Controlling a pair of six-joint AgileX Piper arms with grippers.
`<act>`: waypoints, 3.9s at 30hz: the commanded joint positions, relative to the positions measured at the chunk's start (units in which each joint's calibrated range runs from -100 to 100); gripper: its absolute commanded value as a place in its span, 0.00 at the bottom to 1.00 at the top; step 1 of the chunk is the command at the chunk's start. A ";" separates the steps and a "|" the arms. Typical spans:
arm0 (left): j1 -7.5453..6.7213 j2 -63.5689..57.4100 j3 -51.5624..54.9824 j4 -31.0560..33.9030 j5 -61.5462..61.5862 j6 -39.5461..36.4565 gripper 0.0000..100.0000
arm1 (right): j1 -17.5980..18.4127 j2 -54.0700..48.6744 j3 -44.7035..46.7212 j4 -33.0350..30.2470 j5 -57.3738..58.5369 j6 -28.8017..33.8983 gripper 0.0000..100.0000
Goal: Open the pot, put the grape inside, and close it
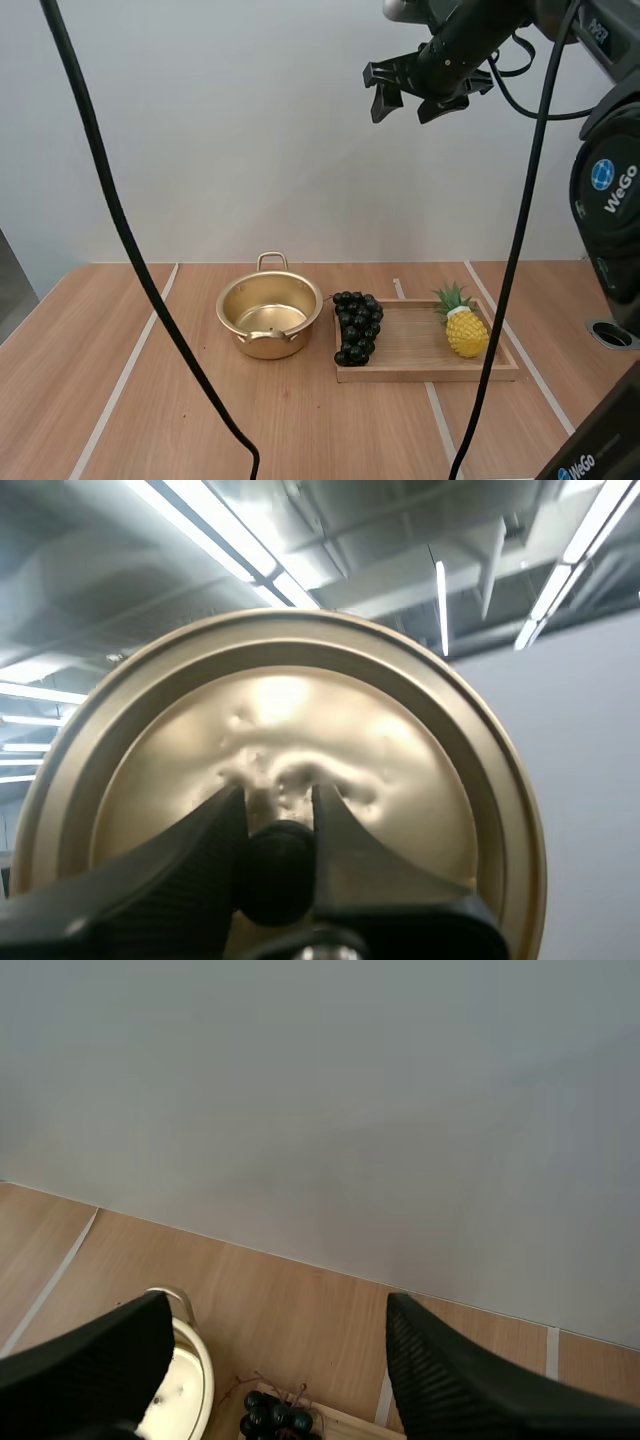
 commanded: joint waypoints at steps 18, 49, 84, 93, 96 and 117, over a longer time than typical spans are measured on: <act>0.11 11.76 -45.13 -2.59 9.35 -1.28 0.00 | 5.84 7.20 22.96 5.21 0.00 -1.97 1.00; 0.11 11.76 -45.41 -6.58 13.00 0.61 0.00 | 5.94 8.67 34.04 -8.59 0.00 -0.81 1.00; 0.11 11.76 -45.41 -8.41 13.22 4.70 0.00 | 10.07 16.29 34.62 -12.13 -10.32 4.57 1.00; 0.11 11.76 -45.41 -8.53 13.22 5.08 0.00 | 10.07 19.22 34.62 -13.52 -9.95 4.76 1.00; 0.11 11.76 -45.41 -8.53 13.22 5.08 0.00 | 10.07 20.72 34.62 -14.87 -9.95 4.76 1.00; 0.11 11.76 -45.41 -8.53 13.22 5.11 0.00 | 10.07 19.05 33.49 -15.28 -13.03 4.58 0.00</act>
